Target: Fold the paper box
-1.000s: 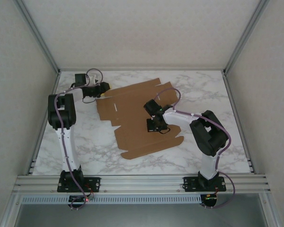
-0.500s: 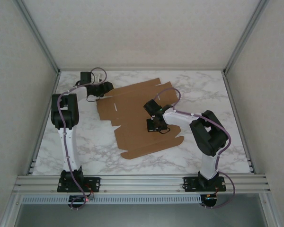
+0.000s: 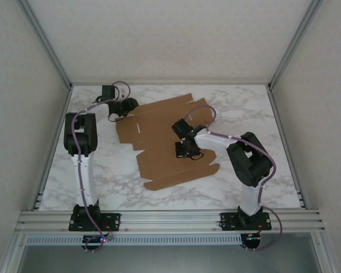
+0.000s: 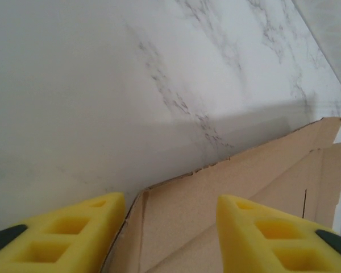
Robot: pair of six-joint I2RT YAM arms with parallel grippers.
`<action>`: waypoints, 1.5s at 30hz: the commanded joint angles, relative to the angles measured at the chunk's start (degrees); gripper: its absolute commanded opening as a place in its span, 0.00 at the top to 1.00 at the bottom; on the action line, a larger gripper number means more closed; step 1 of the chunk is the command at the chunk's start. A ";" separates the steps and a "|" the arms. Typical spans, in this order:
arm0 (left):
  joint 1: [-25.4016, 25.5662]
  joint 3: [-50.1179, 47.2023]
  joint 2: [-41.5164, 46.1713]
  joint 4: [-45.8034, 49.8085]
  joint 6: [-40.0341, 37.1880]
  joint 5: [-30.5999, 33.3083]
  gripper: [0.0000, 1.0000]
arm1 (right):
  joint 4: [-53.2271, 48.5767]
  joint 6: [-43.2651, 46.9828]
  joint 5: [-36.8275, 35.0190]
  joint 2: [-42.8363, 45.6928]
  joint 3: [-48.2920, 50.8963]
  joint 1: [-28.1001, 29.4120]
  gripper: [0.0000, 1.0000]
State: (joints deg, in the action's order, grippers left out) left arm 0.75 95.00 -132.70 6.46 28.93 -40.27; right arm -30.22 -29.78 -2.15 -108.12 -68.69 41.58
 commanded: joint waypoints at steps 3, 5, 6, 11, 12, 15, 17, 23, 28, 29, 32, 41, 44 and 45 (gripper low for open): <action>0.78 -3.89 2.69 1.05 -2.93 0.81 0.74 | -1.09 -0.62 0.24 -2.65 2.41 0.78 1.00; 0.22 -4.97 3.15 0.00 -3.93 -0.49 0.80 | -0.98 -0.59 0.28 -2.41 2.66 0.78 1.00; 0.08 -5.27 3.31 -0.21 -4.77 -1.25 0.84 | -0.98 -0.57 0.21 -2.31 2.75 0.78 1.00; -0.58 -6.35 5.12 -0.40 -6.94 -1.13 0.93 | -0.80 -0.38 -0.07 -1.83 3.27 0.17 1.00; -0.54 -6.40 5.22 -0.63 -6.58 -1.13 0.94 | -0.96 -0.29 0.11 -1.94 3.00 0.15 1.00; 0.06 -6.85 5.91 -1.17 -6.41 -0.71 0.96 | -0.78 -0.02 1.33 -1.79 2.60 0.15 1.00; 0.40 -7.64 6.70 -1.80 -7.17 -0.42 0.97 | -0.55 0.37 1.34 -0.36 2.52 0.08 0.92; 0.24 -13.10 10.32 -10.04 -8.43 -5.28 0.97 | -1.62 1.72 3.25 7.90 -0.16 -2.37 0.41; 0.60 -17.88 14.08 -18.84 -10.16 -6.72 0.94 | -4.62 -1.46 9.46 10.89 -8.78 -7.67 0.35; 0.96 -19.53 15.41 -21.24 -11.10 -6.56 0.93 | -6.38 -2.95 9.97 10.19 -12.18 -8.88 0.35; 2.11 -24.43 19.22 -28.19 -14.09 -5.53 0.93 | -12.88 -6.38 10.33 6.16 -23.01 -11.27 0.36; 4.70 -33.64 23.93 -41.24 -21.64 -3.57 0.90 | -26.95 -30.37 15.46 -12.47 -54.08 -13.82 0.34; 5.08 -35.02 24.76 -42.76 -23.55 -3.14 0.90 | -32.44 -38.27 14.67 -17.54 -62.86 -14.40 0.33; 5.13 -35.37 24.99 -43.51 -23.86 -3.10 0.90 | -34.56 -40.44 14.47 -19.16 -65.44 -14.71 0.32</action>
State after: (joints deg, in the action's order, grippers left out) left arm 5.56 61.01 -110.19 -31.83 9.02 -43.66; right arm -55.07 -59.00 11.25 -124.05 -127.87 27.86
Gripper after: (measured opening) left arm 0.105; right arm 0.675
